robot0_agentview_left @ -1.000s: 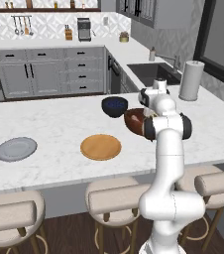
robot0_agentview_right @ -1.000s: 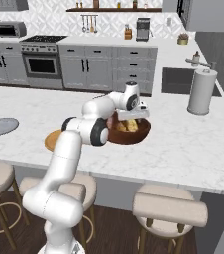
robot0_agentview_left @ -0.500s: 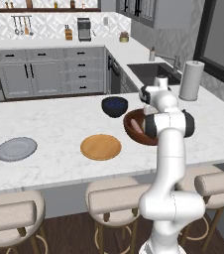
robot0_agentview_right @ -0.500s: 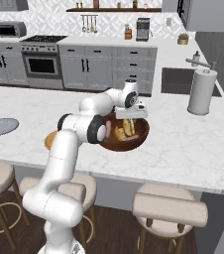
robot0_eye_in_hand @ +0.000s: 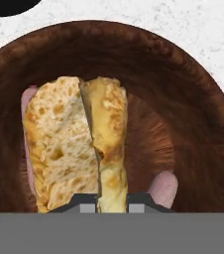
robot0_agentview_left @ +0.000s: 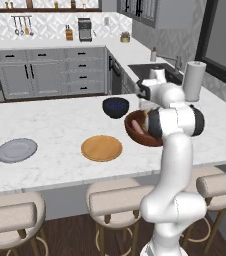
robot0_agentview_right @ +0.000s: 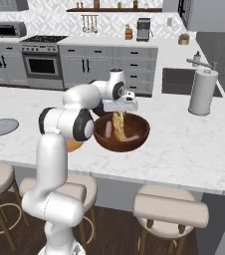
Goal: Place one bun and one sausage from the bowl on each plate.
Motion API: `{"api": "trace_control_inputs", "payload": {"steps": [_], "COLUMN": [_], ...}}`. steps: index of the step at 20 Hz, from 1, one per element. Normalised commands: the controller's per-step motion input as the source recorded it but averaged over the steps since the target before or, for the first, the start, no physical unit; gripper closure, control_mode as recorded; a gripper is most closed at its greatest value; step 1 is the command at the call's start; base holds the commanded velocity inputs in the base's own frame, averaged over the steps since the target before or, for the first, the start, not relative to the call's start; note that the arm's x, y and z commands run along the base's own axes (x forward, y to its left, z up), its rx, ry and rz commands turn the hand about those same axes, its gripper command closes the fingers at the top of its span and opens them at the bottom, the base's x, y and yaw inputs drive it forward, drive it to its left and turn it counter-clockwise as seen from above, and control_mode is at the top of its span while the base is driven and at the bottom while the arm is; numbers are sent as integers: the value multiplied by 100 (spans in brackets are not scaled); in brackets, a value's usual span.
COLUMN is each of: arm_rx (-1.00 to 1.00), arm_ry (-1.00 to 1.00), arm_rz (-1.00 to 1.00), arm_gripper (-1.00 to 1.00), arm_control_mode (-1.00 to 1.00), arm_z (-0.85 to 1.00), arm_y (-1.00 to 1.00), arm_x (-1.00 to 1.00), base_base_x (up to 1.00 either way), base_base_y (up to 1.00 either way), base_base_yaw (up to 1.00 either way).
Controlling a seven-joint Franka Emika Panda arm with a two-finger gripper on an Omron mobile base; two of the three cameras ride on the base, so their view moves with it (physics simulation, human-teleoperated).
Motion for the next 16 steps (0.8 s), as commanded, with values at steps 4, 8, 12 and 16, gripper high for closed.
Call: {"api": "trace_control_inputs", "payload": {"steps": [4,8,12,16], "arm_rx": [5,0,1,6], "arm_ry": [3,19,22,15], "arm_rz": [-11,-9,-13,-7], "arm_gripper": [100,100,100,100], "arm_control_mode": [-100,-100,-100,-100], "arm_z": [12,49,31,-23], "arm_y": [89,100,100,100], "arm_x": [-100,-92,-41,3], "base_base_x": [0,0,0,0], "base_base_y": [0,0,0,0], "base_base_yaw": [0,0,0,0]}}
